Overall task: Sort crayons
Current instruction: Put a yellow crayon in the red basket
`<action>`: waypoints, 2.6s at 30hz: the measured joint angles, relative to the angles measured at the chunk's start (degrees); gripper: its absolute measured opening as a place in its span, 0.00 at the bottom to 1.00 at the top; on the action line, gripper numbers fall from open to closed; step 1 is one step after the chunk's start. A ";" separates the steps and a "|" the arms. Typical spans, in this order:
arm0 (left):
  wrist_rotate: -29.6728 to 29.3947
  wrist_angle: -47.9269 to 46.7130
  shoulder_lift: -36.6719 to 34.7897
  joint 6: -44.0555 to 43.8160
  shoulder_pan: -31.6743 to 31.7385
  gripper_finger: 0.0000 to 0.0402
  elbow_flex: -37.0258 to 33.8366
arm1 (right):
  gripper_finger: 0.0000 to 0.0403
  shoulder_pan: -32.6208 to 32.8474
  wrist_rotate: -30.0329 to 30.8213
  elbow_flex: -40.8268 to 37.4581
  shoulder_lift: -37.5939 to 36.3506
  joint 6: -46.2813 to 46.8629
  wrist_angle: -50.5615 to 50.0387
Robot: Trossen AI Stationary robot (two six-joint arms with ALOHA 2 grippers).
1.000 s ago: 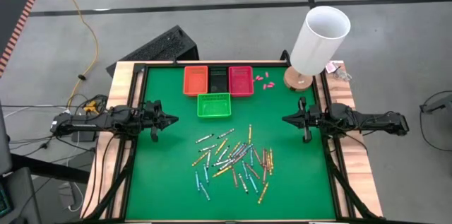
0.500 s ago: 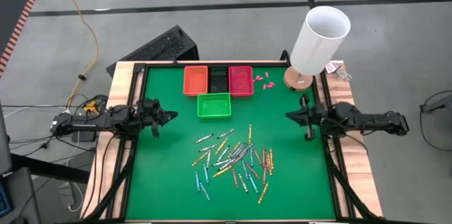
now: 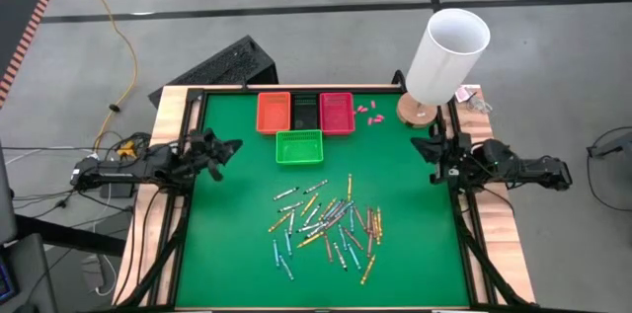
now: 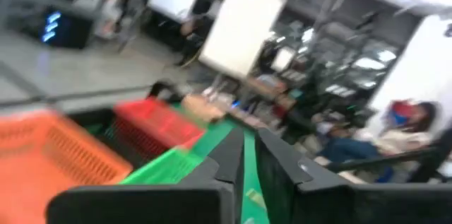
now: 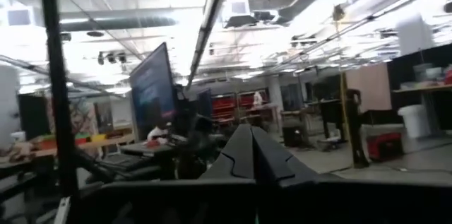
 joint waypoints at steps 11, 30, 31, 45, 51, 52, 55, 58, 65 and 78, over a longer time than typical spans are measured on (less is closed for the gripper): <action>6.94 -0.74 6.48 -1.24 0.00 0.28 7.19 | 0.37 0.02 1.88 0.17 0.36 3.03 -0.31; -2.58 -15.43 29.16 -4.75 0.04 0.30 23.59 | 0.36 0.15 6.77 24.64 42.33 19.71 -39.15; -3.38 -15.81 29.36 -5.56 0.04 0.30 23.65 | 0.37 0.14 7.73 25.37 45.04 23.05 -39.19; -9.13 -26.29 29.32 -16.00 0.11 0.30 23.67 | 0.34 0.19 4.20 39.69 73.60 50.66 -41.69; -9.11 -27.68 29.34 -16.11 0.11 0.30 23.67 | 0.33 1.85 0.46 46.00 82.93 53.92 -44.83; -9.08 -27.69 29.34 -16.11 0.11 0.30 23.67 | 0.33 2.18 -0.23 46.85 84.45 54.01 -45.22; -9.08 -27.69 29.34 -15.54 0.11 0.30 23.67 | 0.33 3.09 -1.67 49.10 88.23 54.17 -46.77; -9.08 -27.67 29.32 -15.00 0.11 0.30 23.67 | 0.33 3.82 -2.82 51.16 90.96 55.15 -47.94; -9.08 -27.62 29.32 -15.10 0.11 0.30 23.67 | 0.33 4.59 -2.88 53.34 95.50 57.40 -49.15; -9.30 -27.57 29.34 -15.52 0.11 0.30 23.67 | 0.21 4.66 -2.69 53.46 99.84 59.54 -49.44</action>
